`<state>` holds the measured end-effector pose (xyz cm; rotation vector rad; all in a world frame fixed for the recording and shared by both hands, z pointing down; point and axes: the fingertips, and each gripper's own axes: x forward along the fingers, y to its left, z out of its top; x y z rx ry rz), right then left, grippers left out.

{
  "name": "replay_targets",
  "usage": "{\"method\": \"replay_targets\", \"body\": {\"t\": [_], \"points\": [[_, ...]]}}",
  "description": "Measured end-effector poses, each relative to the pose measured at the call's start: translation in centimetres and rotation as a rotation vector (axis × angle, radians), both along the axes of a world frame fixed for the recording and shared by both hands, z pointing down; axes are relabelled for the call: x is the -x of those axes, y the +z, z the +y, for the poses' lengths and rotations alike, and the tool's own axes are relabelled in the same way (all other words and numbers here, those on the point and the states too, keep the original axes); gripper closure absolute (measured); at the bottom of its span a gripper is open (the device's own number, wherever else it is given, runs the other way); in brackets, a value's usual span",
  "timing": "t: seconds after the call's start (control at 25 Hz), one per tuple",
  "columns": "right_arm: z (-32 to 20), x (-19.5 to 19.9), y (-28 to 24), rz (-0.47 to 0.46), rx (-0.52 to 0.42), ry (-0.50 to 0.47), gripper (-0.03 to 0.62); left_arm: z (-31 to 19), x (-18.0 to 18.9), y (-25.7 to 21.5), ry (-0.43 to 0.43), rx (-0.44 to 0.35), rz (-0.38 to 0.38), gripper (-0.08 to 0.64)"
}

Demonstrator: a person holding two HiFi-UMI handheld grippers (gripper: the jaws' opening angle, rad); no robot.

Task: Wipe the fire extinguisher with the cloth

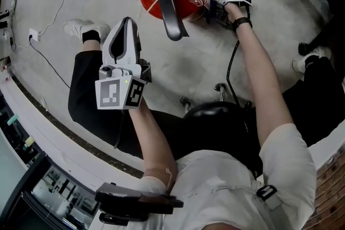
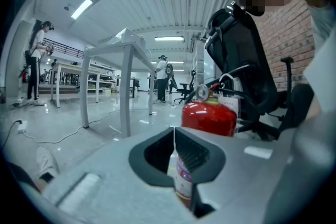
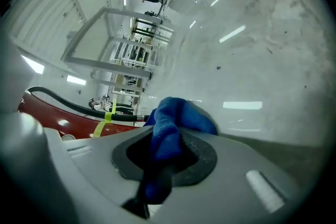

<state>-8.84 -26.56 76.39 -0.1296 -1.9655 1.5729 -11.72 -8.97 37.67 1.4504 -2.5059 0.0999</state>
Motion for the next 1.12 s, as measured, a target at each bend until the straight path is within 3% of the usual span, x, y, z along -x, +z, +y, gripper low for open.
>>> {"method": "replay_targets", "body": {"t": [0.12, 0.24, 0.36, 0.48, 0.64, 0.76, 0.88, 1.0, 1.12], "points": [[-0.4, -0.1, -1.7, -0.024, -0.116, -0.002, 0.526, 0.1, -0.1, -0.1, 0.002, -0.008, -0.006, 0.554], [-1.1, -1.0, -6.7, -0.133, -0.264, 0.048, 0.525, -0.1, -1.1, -0.9, 0.027, -0.042, -0.008, 0.554], [-1.8, -2.3, -14.1, -0.262, -0.529, 0.117, 0.524, -0.2, -3.1, -2.4, 0.076, -0.082, -0.016, 0.554], [-2.4, -5.0, -22.3, -0.392, -0.735, 0.243, 0.523, 0.6, -6.2, -4.0, 0.124, -0.116, -0.045, 0.554], [-0.7, -11.3, -32.6, -0.533, -0.872, 0.414, 0.520, 3.8, -11.3, -6.4, 0.157, -0.162, -0.098, 0.554], [3.6, -16.4, -38.5, -0.584, -0.975, 0.450, 0.518, 7.1, -15.3, -8.7, 0.166, -0.206, -0.133, 0.554], [10.7, -20.9, -42.8, -0.611, -1.089, 0.413, 0.517, 10.6, -19.2, -10.7, 0.174, -0.233, -0.168, 0.554], [17.7, -24.5, -45.9, -0.641, -1.207, 0.377, 0.515, 13.7, -22.5, -12.6, 0.181, -0.273, -0.228, 0.554], [24.2, -28.8, -47.4, -0.641, -1.269, 0.371, 0.515, 17.5, -26.4, -12.5, 0.164, -0.284, -0.223, 0.554]]}}
